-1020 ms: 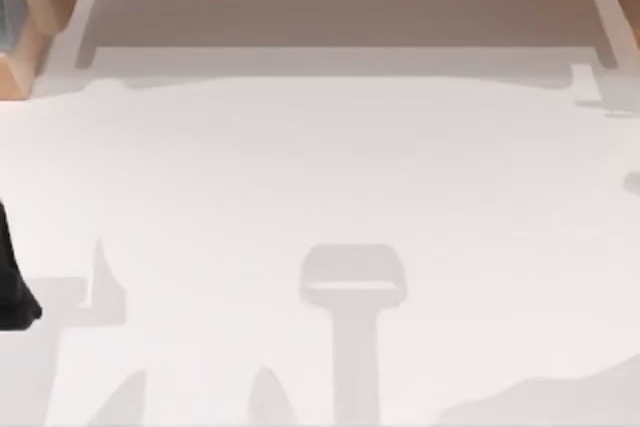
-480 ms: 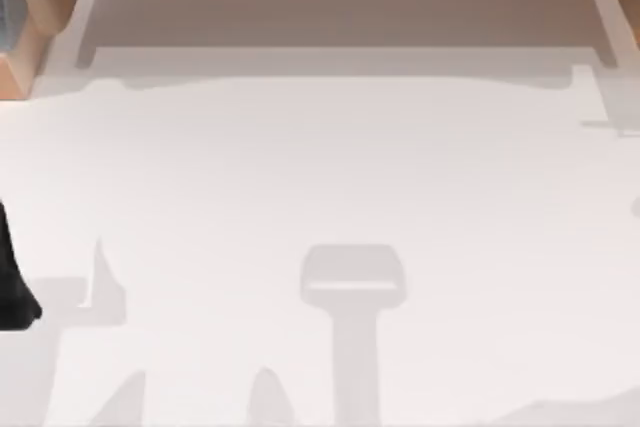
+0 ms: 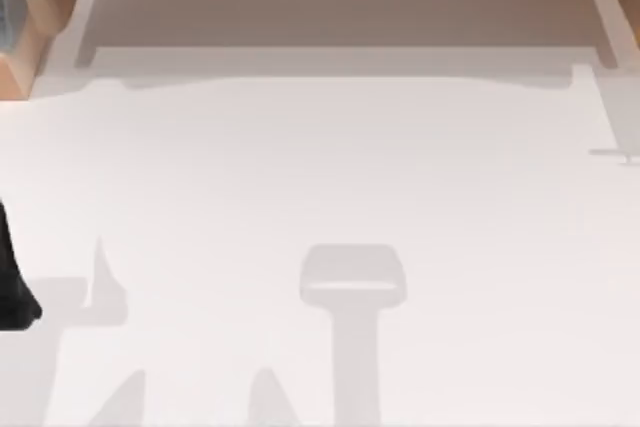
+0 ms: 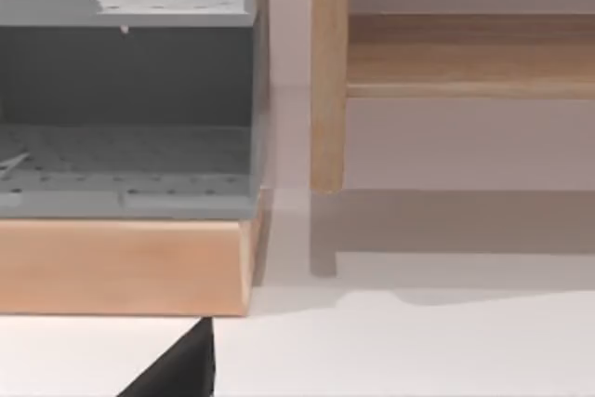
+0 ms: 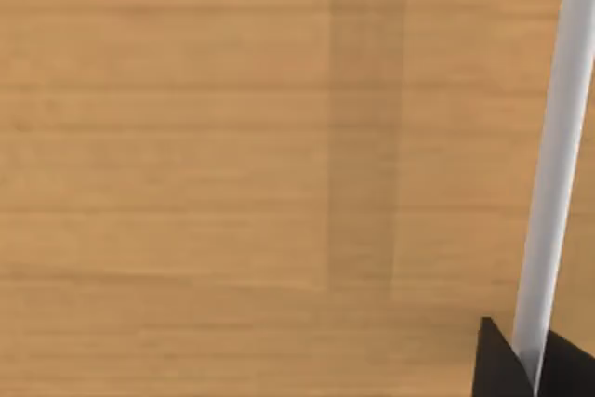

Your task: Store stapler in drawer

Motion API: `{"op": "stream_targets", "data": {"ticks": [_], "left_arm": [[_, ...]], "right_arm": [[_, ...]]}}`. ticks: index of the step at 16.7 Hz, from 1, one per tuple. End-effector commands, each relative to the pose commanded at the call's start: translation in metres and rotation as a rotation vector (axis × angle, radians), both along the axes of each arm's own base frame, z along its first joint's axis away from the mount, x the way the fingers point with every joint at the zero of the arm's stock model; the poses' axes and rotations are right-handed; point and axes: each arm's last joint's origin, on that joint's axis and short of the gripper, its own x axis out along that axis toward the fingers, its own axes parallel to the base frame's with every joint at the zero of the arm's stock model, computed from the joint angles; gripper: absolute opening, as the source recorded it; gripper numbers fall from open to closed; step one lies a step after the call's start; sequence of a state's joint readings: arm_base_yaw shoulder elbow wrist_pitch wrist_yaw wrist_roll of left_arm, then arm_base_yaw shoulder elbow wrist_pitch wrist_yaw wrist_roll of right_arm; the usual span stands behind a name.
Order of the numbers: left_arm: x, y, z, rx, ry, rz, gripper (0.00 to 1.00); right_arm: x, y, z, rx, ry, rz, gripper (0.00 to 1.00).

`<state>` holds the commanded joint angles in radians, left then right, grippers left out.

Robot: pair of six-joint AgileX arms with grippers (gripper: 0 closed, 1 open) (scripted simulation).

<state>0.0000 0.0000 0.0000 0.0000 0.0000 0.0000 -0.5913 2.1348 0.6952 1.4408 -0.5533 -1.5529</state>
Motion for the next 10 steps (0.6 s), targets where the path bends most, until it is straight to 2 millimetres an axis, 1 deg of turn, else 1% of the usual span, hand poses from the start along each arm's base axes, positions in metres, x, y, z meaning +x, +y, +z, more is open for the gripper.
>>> {"op": "stream_targets", "data": {"ticks": [2,3,5,8,10], "left_arm": [[0.000,0.000,0.000,0.000,0.000,0.000,1.00],[0.000,0.000,0.000,0.000,0.000,0.000,1.00],[0.000,0.000,0.000,0.000,0.000,0.000,1.00],[0.000,0.000,0.000,0.000,0.000,0.000,1.00],[0.000,0.000,0.000,0.000,0.000,0.000,1.00]], "right_arm": [[0.001,0.000,0.000,0.000,-0.001,0.002,0.00],[-0.003,0.001,0.000,-0.001,-0.001,0.008,0.00],[-0.018,0.002,-0.002,0.004,0.005,0.019,0.00],[-0.048,0.001,-0.003,0.010,0.010,0.010,0.00],[-0.060,0.001,-0.001,0.002,0.002,0.001,0.00]]}}
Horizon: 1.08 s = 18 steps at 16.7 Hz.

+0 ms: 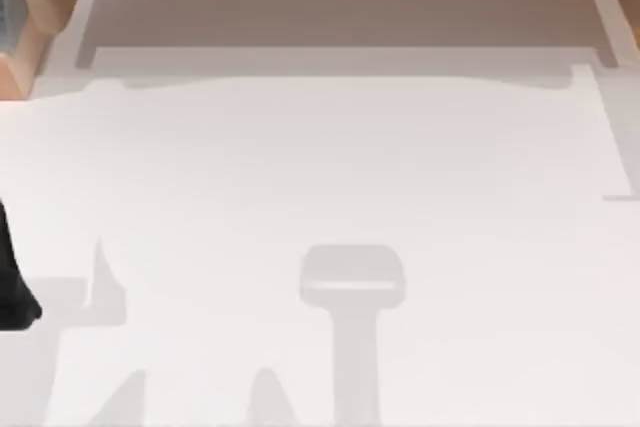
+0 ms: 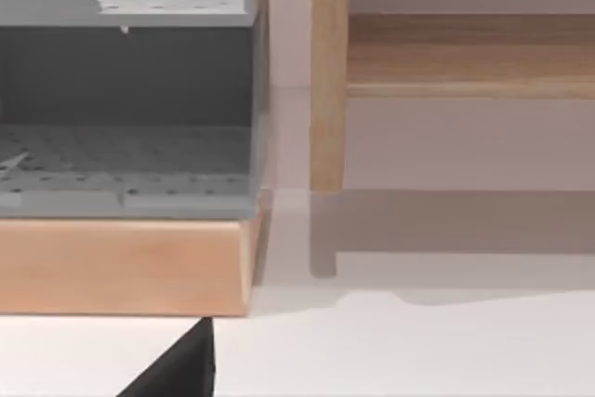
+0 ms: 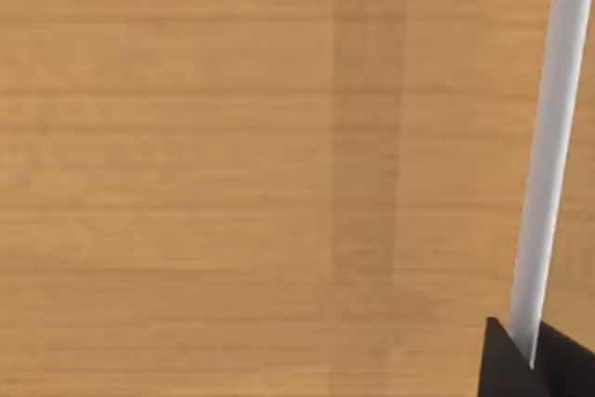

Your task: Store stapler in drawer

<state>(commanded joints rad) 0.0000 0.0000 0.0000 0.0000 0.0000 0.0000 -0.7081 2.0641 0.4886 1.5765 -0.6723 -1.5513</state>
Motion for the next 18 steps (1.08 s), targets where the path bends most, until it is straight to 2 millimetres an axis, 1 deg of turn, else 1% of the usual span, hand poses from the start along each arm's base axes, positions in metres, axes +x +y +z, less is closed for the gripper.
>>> {"op": "stream_targets", "data": {"ticks": [4,17,18], "left_arm": [[0.0000,0.0000,0.0000,0.000,0.000,0.000,1.00],[0.0000,0.0000,0.0000,0.000,0.000,0.000,1.00],[0.0000,0.0000,0.0000,0.000,0.000,0.000,1.00]], "right_arm": [[-0.0013,-0.0001,0.0004,-0.002,-0.002,-0.001,0.00],[-0.0013,-0.0001,0.0004,-0.002,-0.002,-0.001,0.98],[-0.0013,-0.0001,0.0004,-0.002,-0.002,-0.001,1.00]]}}
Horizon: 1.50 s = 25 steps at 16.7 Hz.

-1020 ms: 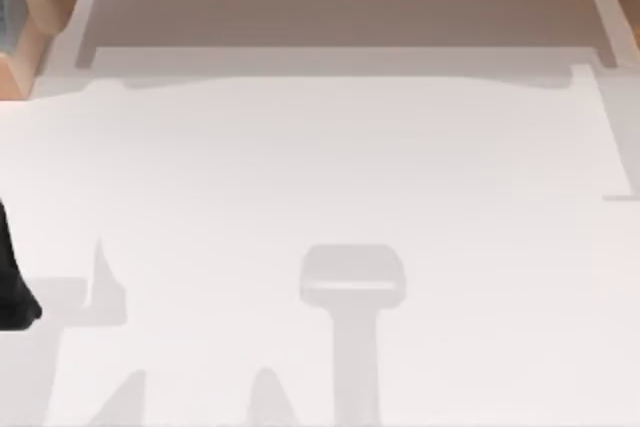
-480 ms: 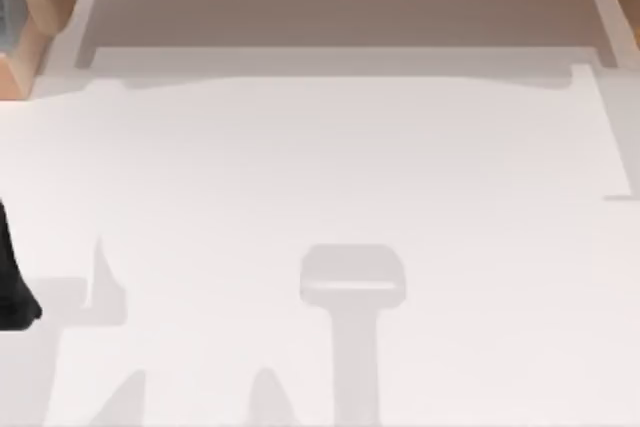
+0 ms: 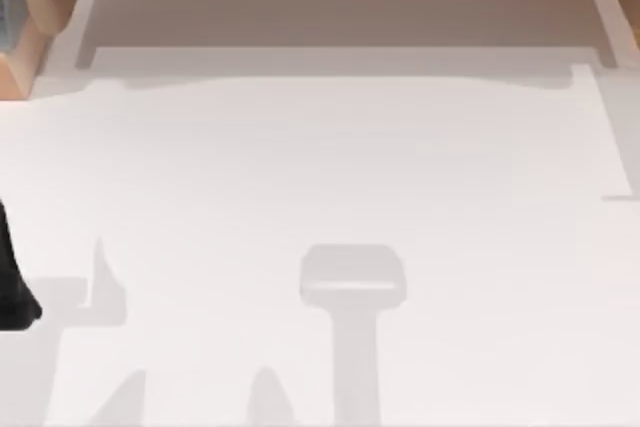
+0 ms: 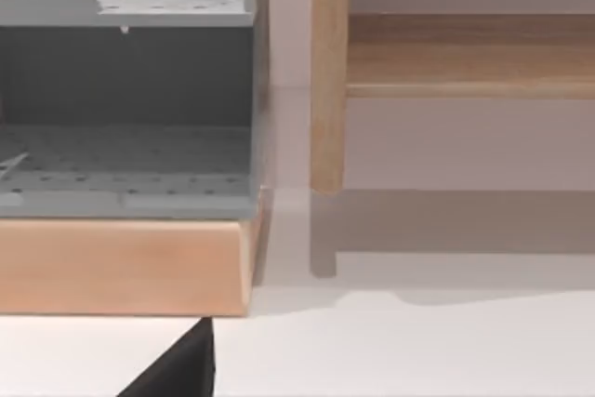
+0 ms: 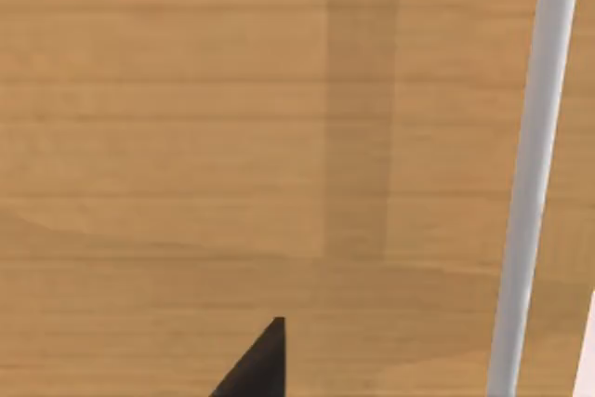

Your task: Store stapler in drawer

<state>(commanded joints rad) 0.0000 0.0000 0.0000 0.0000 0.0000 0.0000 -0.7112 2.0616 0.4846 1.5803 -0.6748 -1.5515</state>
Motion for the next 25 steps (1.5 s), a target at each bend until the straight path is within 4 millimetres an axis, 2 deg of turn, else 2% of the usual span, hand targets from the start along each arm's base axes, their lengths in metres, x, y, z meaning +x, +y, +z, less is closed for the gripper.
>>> {"op": "stream_targets", "data": {"ticks": [8,14,18,21,25], "left_arm": [[0.000,0.000,0.000,0.000,0.000,0.000,1.00],[0.000,0.000,0.000,0.000,0.000,0.000,1.00],[0.000,0.000,0.000,0.000,0.000,0.000,1.00],[0.000,0.000,0.000,0.000,0.000,0.000,1.00],[0.000,0.000,0.000,0.000,0.000,0.000,1.00]], "right_arm": [[0.001,0.000,0.000,0.000,0.000,0.002,1.00],[-0.019,0.001,0.000,0.000,0.000,0.002,1.00],[-0.018,0.001,-0.001,0.002,0.002,0.005,1.00],[-0.017,-0.007,0.001,0.035,0.019,-0.058,1.00],[-0.011,-0.030,0.010,0.156,0.075,-0.240,1.00]]}}
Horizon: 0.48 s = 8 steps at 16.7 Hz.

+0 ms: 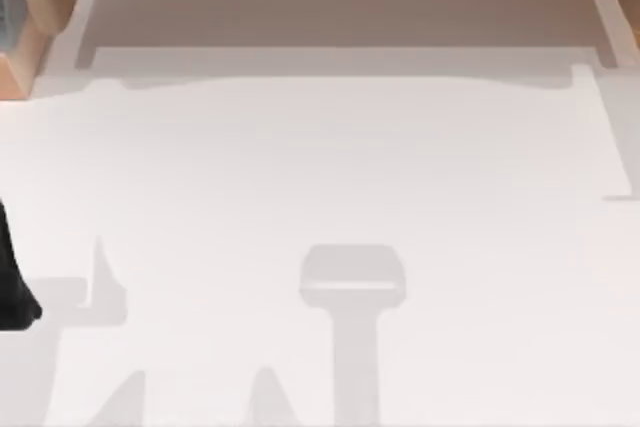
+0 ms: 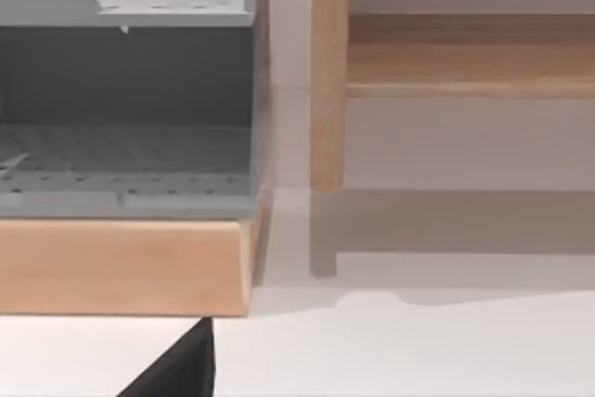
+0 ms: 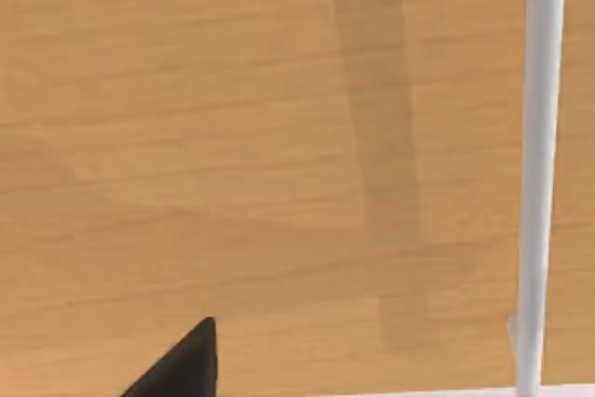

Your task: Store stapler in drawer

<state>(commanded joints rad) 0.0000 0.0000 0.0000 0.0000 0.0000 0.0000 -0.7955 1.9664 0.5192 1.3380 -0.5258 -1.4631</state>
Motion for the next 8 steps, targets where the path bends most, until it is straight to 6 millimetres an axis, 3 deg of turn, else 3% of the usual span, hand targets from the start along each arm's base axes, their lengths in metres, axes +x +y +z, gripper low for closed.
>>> {"op": "stream_targets", "data": {"ticks": [4,8], "left_arm": [[0.000,0.000,0.000,0.000,0.000,0.000,1.00],[0.000,0.000,0.000,0.000,0.000,0.000,1.00]], "right_arm": [[0.010,-0.019,0.017,0.219,0.107,-0.207,1.00],[0.023,-0.010,0.033,0.500,0.302,-0.364,1.00]]}}
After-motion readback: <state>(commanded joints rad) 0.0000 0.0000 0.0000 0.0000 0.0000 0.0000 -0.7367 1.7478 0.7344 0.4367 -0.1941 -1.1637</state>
